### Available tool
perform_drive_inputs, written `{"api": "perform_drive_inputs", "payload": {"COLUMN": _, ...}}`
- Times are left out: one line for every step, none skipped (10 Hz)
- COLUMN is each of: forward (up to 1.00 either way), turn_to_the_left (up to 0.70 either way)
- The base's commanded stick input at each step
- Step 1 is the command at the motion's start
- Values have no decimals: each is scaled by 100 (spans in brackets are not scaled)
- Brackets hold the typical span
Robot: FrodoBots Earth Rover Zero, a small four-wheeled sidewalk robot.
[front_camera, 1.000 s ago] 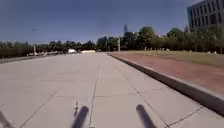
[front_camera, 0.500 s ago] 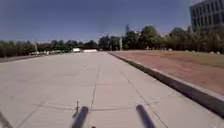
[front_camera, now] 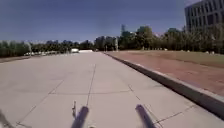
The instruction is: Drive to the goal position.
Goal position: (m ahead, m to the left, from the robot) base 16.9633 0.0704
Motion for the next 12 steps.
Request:
{"api": "perform_drive_inputs", "payload": {"forward": 68, "turn_to_the_left": 0}}
{"api": "perform_drive_inputs", "payload": {"forward": 68, "turn_to_the_left": 0}}
{"api": "perform_drive_inputs", "payload": {"forward": 68, "turn_to_the_left": 0}}
{"api": "perform_drive_inputs", "payload": {"forward": 68, "turn_to_the_left": 0}}
{"api": "perform_drive_inputs", "payload": {"forward": 68, "turn_to_the_left": 0}}
{"api": "perform_drive_inputs", "payload": {"forward": 68, "turn_to_the_left": 0}}
{"api": "perform_drive_inputs", "payload": {"forward": 68, "turn_to_the_left": 0}}
{"api": "perform_drive_inputs", "payload": {"forward": 68, "turn_to_the_left": 0}}
{"api": "perform_drive_inputs", "payload": {"forward": 68, "turn_to_the_left": 0}}
{"api": "perform_drive_inputs", "payload": {"forward": 68, "turn_to_the_left": 0}}
{"api": "perform_drive_inputs", "payload": {"forward": 68, "turn_to_the_left": 0}}
{"api": "perform_drive_inputs", "payload": {"forward": 68, "turn_to_the_left": 0}}
